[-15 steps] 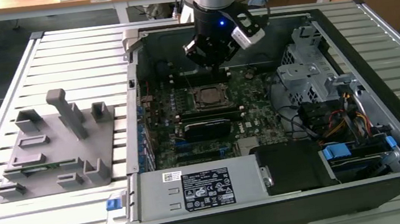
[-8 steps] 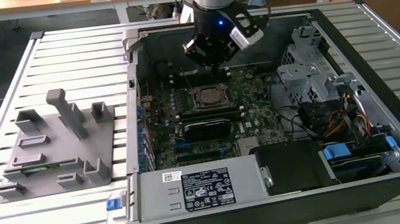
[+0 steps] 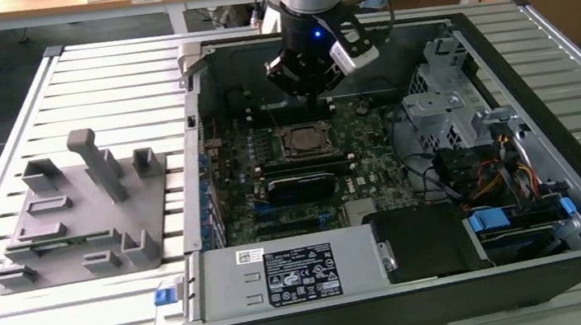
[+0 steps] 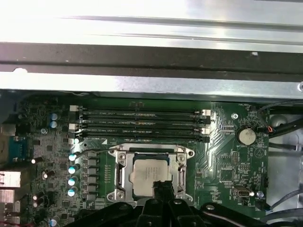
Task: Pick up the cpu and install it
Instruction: 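Install the first cpu locking lever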
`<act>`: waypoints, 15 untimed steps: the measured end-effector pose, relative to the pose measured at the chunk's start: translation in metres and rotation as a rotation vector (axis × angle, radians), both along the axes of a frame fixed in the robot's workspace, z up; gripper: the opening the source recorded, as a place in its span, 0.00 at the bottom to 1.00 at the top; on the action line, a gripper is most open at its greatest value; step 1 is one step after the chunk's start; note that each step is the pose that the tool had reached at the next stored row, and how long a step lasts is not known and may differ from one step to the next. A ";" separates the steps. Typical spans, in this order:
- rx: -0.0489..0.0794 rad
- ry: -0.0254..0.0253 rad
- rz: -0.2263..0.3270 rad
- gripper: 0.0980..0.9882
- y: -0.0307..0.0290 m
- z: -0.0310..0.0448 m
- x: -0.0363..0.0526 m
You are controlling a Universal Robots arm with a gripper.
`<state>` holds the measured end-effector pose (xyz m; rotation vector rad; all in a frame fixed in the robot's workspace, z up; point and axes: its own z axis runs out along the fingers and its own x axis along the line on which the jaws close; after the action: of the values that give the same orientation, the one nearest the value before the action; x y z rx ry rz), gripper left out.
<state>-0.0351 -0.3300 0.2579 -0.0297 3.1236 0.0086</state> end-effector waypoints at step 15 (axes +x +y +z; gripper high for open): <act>0.000 0.0000 0.000 0.01 0.0000 0.0000 -0.0145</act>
<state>-0.0497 -0.3299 0.2579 -0.0298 3.1236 0.0087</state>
